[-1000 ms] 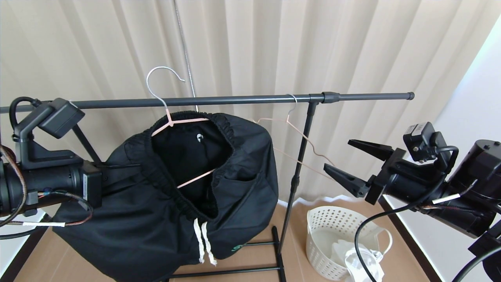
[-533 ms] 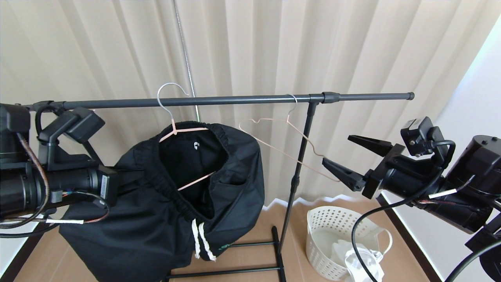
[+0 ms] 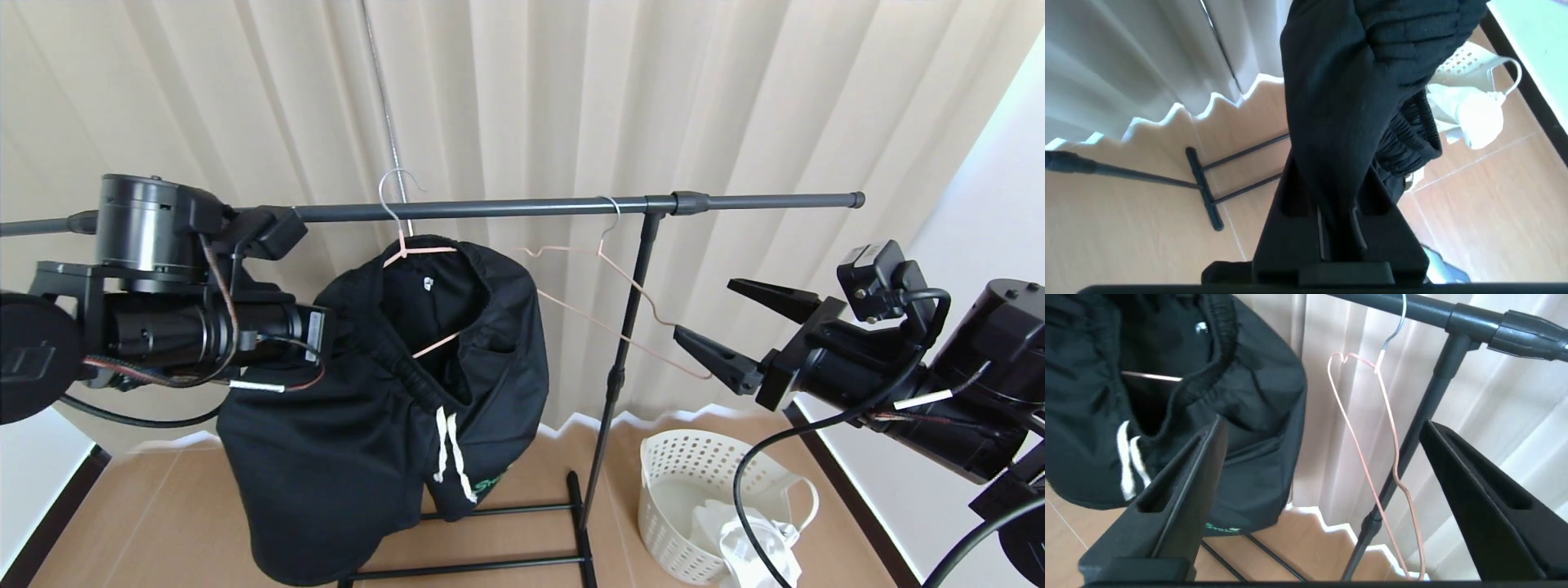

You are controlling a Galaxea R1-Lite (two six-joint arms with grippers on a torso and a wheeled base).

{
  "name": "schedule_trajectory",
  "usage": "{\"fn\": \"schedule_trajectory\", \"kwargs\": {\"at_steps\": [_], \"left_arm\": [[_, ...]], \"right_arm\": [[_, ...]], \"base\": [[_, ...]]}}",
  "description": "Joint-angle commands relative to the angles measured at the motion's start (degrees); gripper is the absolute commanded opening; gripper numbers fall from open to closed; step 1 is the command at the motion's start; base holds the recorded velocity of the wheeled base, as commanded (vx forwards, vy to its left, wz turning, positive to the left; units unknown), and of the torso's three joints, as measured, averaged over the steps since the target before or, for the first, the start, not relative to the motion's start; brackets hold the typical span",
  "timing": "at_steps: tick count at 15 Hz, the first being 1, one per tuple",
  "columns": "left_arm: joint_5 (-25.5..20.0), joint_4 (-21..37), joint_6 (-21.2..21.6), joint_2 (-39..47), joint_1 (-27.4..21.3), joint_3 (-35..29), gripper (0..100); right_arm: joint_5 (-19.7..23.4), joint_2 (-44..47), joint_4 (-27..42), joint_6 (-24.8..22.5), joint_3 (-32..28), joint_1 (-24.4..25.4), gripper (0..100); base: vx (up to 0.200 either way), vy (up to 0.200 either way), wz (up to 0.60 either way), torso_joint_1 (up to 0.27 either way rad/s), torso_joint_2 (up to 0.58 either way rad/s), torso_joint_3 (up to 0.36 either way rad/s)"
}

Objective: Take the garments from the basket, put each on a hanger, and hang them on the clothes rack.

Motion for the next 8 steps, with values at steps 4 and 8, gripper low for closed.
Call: {"fn": "schedule_trajectory", "kwargs": {"at_steps": [4,8], "left_arm": [[3.0,0.0,-3.4,11.0,-2.0,-9.1,0],[3.5,0.1,-7.5,15.2,-2.0,-13.7,0]], "right_arm": [[-0.2,0.1,-0.1,-0.1,0.0,0.0,100],[-0.6,0.0,-0.1,-0.1,0.0,0.0,100]], "base": [[0.0,0.0,0.0,0.0,0.0,0.0],[0.0,0.0,0.0,0.0,0.0,0.0]]}}
